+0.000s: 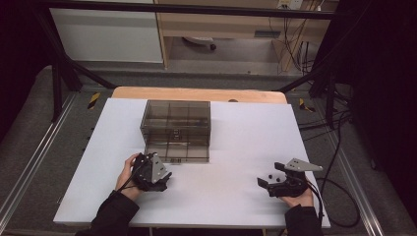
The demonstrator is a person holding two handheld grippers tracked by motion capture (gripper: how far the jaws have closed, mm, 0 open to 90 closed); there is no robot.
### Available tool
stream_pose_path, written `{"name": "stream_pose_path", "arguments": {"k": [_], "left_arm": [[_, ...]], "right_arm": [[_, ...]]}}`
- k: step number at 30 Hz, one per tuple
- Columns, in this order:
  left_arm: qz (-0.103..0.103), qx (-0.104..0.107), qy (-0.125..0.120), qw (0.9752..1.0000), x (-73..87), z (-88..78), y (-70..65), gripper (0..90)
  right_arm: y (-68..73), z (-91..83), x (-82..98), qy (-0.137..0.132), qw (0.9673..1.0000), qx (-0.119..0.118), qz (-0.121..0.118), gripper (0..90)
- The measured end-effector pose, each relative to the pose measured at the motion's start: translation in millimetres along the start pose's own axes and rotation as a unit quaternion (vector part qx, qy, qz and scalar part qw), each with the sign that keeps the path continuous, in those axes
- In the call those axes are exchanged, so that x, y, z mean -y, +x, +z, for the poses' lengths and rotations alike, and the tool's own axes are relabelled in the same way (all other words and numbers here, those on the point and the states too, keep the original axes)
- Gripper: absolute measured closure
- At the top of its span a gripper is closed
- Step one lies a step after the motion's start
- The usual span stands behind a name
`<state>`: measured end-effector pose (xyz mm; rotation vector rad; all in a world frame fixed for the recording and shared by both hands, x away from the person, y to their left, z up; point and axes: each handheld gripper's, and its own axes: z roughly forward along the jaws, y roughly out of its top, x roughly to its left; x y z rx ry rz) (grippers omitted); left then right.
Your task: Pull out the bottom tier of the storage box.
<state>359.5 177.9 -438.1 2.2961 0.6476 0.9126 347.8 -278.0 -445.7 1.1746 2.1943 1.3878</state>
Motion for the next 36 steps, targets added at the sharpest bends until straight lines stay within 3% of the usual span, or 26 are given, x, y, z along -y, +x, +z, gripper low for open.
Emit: {"name": "stream_pose_path", "arguments": {"k": [8, 16, 28, 36], "left_arm": [[-0.061, 0.024, -0.002, 0.9978, 11.3, -10.6, 11.4, 12.0], [-0.104, 0.037, -0.003, 0.9939, 22.5, -18.8, 20.8, 10.9], [-0.173, 0.063, -0.017, 0.9827, 47.1, -33.4, 37.4, 8.5], [-0.196, 0.073, -0.022, 0.9776, 58.9, -40.4, 44.7, 6.1]], "right_arm": [[-0.3, -0.3, 0.0, 0.006, 1.0, 0.005, 0.002, 1.3], [-0.4, -1.2, 0.0, 0.01, 0.9999, 0.011, 0.008, 1.7], [-1.9, -2.8, -0.4, 0.011, 0.9996, 0.025, 0.011, 2.1], [-2.0, -3.4, -0.5, 0.017, 0.9991, 0.037, 0.011, 2.6]]}}
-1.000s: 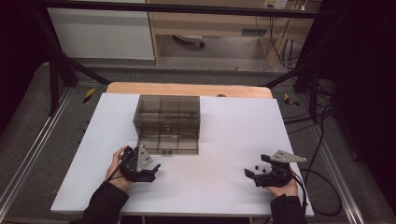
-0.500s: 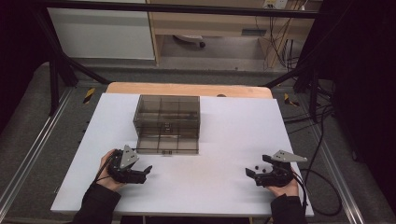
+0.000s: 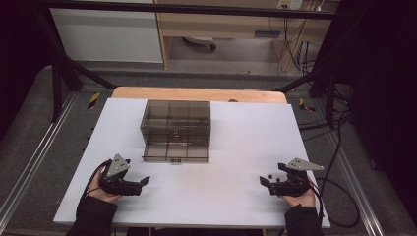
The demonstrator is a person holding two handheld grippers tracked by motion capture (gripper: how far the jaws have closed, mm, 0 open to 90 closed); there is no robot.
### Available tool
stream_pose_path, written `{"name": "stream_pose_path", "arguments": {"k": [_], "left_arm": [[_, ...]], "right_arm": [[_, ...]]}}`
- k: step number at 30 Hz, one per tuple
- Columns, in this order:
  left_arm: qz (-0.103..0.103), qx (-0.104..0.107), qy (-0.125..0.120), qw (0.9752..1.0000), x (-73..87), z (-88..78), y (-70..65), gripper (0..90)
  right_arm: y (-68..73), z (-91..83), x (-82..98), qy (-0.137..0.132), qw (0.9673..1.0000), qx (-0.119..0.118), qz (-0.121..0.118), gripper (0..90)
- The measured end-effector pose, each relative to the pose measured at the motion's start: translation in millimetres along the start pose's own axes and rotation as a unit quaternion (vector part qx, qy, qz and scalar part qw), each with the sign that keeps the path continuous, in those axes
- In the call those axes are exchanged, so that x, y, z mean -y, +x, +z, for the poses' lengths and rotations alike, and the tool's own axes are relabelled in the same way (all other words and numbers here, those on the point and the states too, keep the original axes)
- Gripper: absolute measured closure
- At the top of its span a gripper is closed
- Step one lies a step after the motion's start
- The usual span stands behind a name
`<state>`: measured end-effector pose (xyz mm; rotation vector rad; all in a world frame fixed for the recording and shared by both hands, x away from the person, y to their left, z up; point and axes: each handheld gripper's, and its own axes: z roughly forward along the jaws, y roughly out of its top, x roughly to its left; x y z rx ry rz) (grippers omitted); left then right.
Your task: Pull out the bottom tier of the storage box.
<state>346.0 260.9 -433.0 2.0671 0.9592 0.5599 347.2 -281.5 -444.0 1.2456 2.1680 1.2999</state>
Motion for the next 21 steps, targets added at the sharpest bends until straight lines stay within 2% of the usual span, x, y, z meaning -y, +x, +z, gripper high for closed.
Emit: {"name": "stream_pose_path", "arguments": {"k": [7, 16, 21], "left_arm": [[-0.01, 0.007, 0.003, 0.9999, 6.5, -4.5, 6.9, 4.4], [-0.031, 0.004, 0.005, 0.9995, 12.1, -6.6, 15.3, 4.3], [-0.042, -0.001, 0.006, 0.9991, 14.7, -6.6, 19.6, 4.5]], "right_arm": [[-1.8, -1.5, -0.5, 0.006, 0.9998, 0.015, 0.008, 3.7], [-3.6, -2.4, -0.3, 0.019, 0.9991, 0.035, 0.014, 7.4], [-4.2, -2.7, -0.5, 0.022, 0.999, 0.037, 0.014, 10.8]]}}
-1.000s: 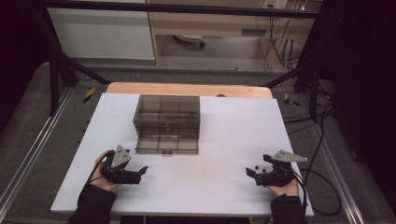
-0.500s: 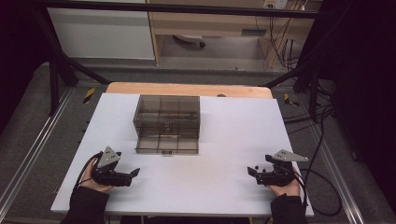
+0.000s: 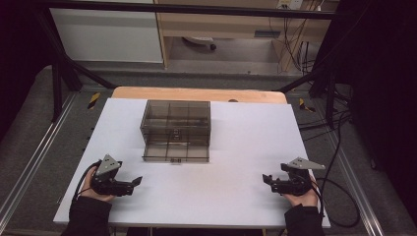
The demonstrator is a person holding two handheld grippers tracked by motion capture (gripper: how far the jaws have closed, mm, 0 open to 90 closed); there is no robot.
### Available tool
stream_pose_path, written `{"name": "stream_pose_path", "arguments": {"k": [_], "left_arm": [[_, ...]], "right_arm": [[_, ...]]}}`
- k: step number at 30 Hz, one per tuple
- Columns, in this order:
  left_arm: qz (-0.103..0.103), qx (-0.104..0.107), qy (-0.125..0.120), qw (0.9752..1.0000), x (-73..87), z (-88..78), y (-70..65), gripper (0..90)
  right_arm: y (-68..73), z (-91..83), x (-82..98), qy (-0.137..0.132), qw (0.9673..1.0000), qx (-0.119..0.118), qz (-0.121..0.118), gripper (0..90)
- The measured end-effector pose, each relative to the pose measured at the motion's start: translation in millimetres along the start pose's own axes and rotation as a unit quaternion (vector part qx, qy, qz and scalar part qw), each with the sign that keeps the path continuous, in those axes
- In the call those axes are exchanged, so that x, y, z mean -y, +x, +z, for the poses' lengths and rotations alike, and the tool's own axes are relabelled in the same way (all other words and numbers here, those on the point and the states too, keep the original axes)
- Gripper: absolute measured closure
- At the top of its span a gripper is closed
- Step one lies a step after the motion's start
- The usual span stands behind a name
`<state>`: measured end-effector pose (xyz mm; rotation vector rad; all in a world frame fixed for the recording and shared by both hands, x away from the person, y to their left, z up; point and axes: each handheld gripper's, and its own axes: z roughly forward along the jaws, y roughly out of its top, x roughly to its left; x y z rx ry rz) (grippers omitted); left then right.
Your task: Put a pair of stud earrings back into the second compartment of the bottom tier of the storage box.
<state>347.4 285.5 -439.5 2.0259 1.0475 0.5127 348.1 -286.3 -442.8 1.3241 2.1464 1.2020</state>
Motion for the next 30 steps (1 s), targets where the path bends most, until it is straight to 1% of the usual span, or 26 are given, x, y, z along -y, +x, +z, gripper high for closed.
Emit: {"name": "stream_pose_path", "arguments": {"k": [3, 8, 14, 18, 25, 30], "left_arm": [[-0.003, -0.002, 0.001, 1.0, 1.1, -0.1, 2.0, 4.7], [-0.011, -0.004, -0.001, 0.9999, 2.9, -1.3, 4.6, 4.6], [-0.017, -0.003, -0.001, 0.9999, 4.5, -1.6, 7.2, 4.7], [-0.021, -0.004, 0.0, 0.9998, 5.1, -1.2, 8.7, 4.8], [-0.022, -0.005, -0.002, 0.9997, 5.4, -1.5, 9.2, 4.9], [-0.023, -0.005, -0.002, 0.9997, 5.2, -1.8, 9.2, 5.1]], "right_arm": [[0.3, 0.4, -0.2, 0.002, 1.0, 0.002, 0.003, 13.3], [0.4, 0.3, -0.1, 0.006, 1.0, 0.007, 0.001, 18.4], [0.2, 0.5, -0.1, 0.01, 0.9999, 0.006, 0.001, 24.5], [0.2, 1.5, 0.0, 0.02, 0.9997, 0.013, 0.002, 28.5], [0.0, 3.1, 0.0, 0.037, 0.9991, 0.019, 0.01, 41.7], [0.8, 4.5, -0.1, 0.051, 0.9984, 0.022, 0.012, 48.5]]}}
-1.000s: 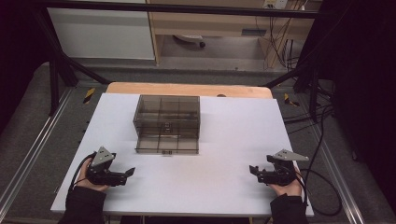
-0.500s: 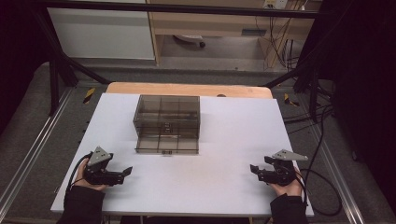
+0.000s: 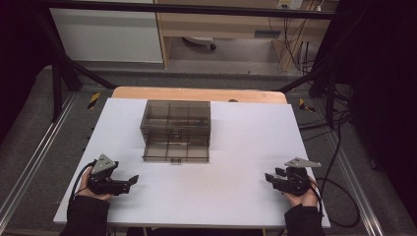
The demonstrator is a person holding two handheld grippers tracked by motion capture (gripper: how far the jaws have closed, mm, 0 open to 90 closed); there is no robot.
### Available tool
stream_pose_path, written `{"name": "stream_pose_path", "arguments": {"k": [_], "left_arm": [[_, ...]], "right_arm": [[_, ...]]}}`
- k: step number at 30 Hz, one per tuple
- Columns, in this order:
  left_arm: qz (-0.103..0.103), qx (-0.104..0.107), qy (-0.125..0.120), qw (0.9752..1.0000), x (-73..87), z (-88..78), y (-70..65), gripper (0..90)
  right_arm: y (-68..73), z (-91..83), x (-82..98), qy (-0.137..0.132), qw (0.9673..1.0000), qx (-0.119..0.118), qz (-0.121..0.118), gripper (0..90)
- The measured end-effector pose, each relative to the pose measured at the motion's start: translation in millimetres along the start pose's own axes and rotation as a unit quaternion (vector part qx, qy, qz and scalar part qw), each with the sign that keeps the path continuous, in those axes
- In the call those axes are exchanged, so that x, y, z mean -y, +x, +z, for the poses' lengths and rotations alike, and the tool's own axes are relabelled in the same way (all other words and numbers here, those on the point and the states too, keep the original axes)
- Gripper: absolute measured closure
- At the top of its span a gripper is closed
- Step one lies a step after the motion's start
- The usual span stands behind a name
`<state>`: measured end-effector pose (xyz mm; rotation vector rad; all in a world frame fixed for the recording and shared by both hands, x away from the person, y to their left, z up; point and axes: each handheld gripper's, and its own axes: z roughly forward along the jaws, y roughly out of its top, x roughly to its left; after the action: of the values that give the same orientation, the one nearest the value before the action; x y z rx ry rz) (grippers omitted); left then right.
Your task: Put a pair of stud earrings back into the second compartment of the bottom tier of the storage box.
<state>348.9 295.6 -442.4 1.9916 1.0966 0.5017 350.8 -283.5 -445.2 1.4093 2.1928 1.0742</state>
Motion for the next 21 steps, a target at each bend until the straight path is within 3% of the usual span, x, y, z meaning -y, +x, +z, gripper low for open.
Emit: {"name": "stream_pose_path", "arguments": {"k": [21], "left_arm": [[0.0, 0.002, 0.0, 1.0, -0.3, 0.3, -1.0, 5.7]], "right_arm": [[1.6, 5.3, 0.3, 0.016, 0.9996, 0.008, -0.024, 63.8]]}}
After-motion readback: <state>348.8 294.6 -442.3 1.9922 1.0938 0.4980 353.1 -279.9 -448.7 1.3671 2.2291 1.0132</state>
